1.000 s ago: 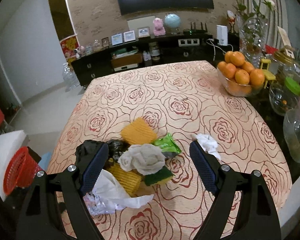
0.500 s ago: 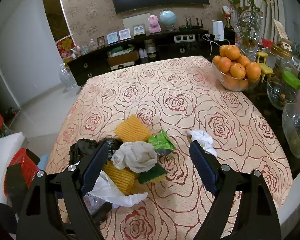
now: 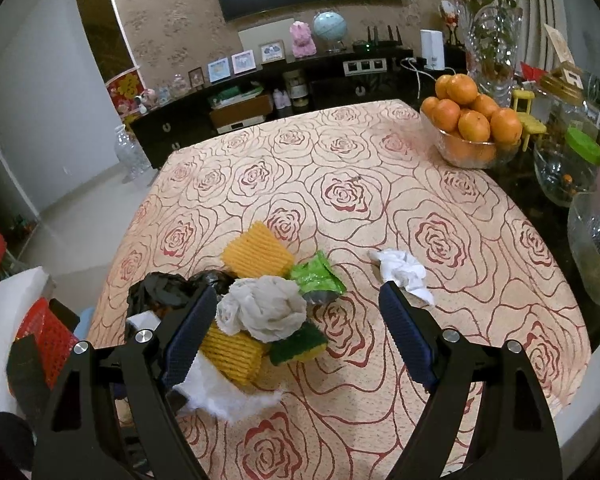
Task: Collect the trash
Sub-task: 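Grasp the white cat-printed snack bag with the left tool, then grasp the grey mesh cloth with the right tool while the left tool holds the snack bag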
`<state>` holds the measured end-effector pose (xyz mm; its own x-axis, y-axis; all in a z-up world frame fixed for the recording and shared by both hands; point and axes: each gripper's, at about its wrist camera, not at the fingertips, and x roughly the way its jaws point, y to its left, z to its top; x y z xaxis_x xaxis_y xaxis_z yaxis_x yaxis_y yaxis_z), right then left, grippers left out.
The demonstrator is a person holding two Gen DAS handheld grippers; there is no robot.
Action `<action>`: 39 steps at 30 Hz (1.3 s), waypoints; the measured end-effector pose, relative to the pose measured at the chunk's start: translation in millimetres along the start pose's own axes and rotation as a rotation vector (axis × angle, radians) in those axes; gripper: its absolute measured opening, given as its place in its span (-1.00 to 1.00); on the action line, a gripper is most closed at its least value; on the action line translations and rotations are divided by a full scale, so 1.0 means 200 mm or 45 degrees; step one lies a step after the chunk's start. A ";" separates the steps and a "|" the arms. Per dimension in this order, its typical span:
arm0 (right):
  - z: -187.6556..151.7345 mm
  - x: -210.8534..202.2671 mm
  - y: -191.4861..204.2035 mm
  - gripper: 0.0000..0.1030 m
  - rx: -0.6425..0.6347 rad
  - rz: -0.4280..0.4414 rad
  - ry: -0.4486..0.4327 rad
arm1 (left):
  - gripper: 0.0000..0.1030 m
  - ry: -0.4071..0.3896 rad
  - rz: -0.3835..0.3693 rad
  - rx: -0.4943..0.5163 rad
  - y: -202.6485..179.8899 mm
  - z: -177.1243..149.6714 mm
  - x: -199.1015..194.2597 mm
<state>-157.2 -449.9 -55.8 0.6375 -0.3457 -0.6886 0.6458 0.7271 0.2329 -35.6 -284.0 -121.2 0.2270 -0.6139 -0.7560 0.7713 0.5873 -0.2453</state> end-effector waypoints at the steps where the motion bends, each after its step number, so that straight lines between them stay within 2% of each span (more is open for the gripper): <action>1: 0.00 0.01 0.00 0.56 0.008 0.005 0.004 | 0.22 -0.009 0.011 -0.003 0.01 0.00 -0.02; 8: 0.00 0.07 0.01 0.56 0.006 0.009 0.008 | 0.22 -0.088 0.017 -0.042 0.10 0.01 -0.21; 16: -0.03 0.24 0.10 0.56 -0.063 -0.003 0.051 | 0.22 -0.223 0.131 -0.031 0.15 0.06 -0.39; 22: -0.07 0.36 0.16 0.54 -0.122 -0.012 0.095 | 0.22 -0.275 0.154 -0.046 0.18 0.08 -0.46; 25: -0.09 0.41 0.19 0.38 -0.157 -0.016 0.131 | 0.22 -0.266 0.159 -0.051 0.20 0.07 -0.46; 27: -0.10 0.43 0.19 0.13 -0.161 -0.015 0.149 | 0.22 -0.263 0.165 -0.051 0.20 0.07 -0.46; 30: -0.10 0.43 0.20 -0.09 -0.172 -0.006 0.145 | 0.22 -0.268 0.170 -0.055 0.21 0.07 -0.47; 33: -0.09 0.40 0.21 -0.22 -0.178 0.019 0.129 | 0.22 -0.279 0.180 -0.058 0.20 0.07 -0.47; 39: -0.05 0.27 0.24 -0.25 -0.175 0.065 0.055 | 0.22 -0.304 0.207 -0.044 0.19 0.08 -0.50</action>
<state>-95.5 -428.0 -88.5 0.6473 -0.2829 -0.7078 0.5479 0.8182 0.1741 -19.3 -208.7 -45.9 0.4827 -0.6144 -0.6241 0.6933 0.7035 -0.1563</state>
